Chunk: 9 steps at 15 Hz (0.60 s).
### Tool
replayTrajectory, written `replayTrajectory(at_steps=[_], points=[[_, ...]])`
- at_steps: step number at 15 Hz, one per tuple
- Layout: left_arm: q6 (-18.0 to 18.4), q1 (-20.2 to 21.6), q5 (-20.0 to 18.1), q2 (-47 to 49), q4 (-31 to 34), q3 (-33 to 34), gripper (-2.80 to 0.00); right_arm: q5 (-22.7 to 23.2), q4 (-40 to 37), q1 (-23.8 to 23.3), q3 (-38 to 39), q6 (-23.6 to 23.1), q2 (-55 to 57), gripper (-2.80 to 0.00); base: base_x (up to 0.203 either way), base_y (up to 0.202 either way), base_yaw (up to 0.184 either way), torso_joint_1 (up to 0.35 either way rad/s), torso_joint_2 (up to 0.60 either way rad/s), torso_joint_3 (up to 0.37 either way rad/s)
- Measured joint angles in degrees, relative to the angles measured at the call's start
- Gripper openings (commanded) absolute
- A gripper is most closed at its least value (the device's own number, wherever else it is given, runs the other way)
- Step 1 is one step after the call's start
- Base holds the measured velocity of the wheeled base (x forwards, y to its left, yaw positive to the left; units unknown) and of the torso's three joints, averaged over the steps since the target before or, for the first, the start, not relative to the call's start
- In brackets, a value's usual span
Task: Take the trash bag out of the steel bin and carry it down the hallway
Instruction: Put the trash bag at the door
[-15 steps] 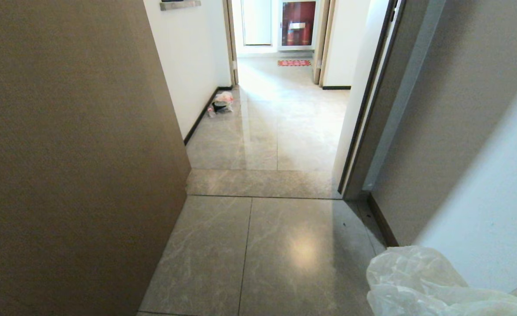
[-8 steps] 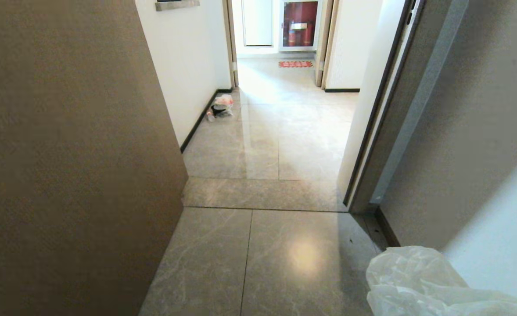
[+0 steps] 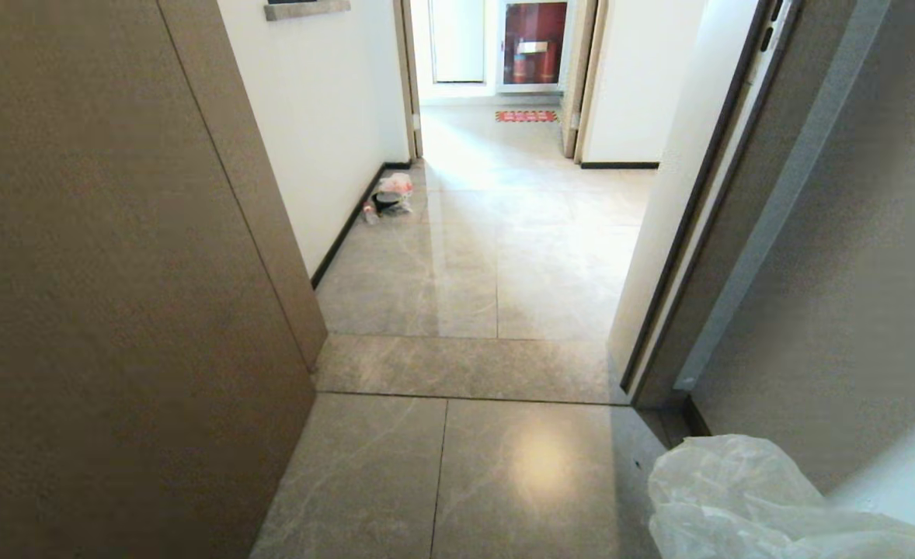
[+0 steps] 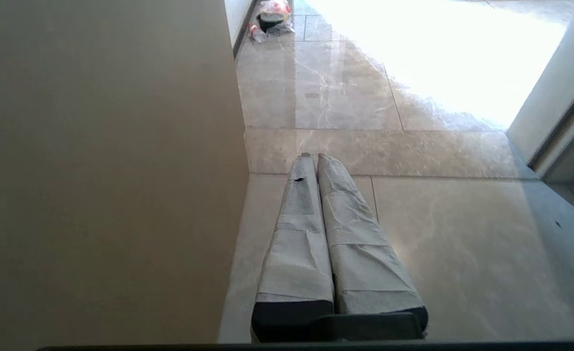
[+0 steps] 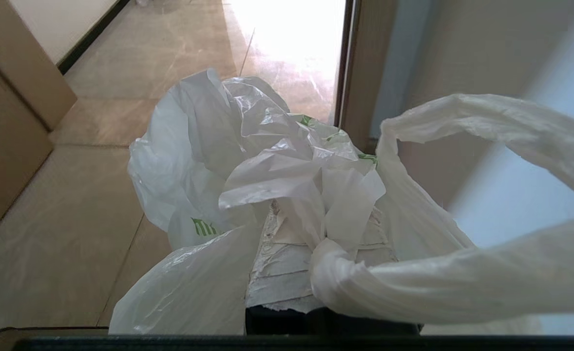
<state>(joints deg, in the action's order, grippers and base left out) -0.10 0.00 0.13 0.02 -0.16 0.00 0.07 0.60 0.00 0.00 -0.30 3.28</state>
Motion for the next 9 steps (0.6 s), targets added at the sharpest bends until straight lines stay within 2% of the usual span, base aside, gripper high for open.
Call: replayTrajectory(at_steps=[9], points=[[-0.04, 0.00, 0.00, 0.00, 0.00, 0.00, -2.80, 0.02, -0.02, 0.00, 0.00, 0.00, 0.00, -2.80, 0.193, 0.000, 0.001, 0.003, 0.00, 0.002]])
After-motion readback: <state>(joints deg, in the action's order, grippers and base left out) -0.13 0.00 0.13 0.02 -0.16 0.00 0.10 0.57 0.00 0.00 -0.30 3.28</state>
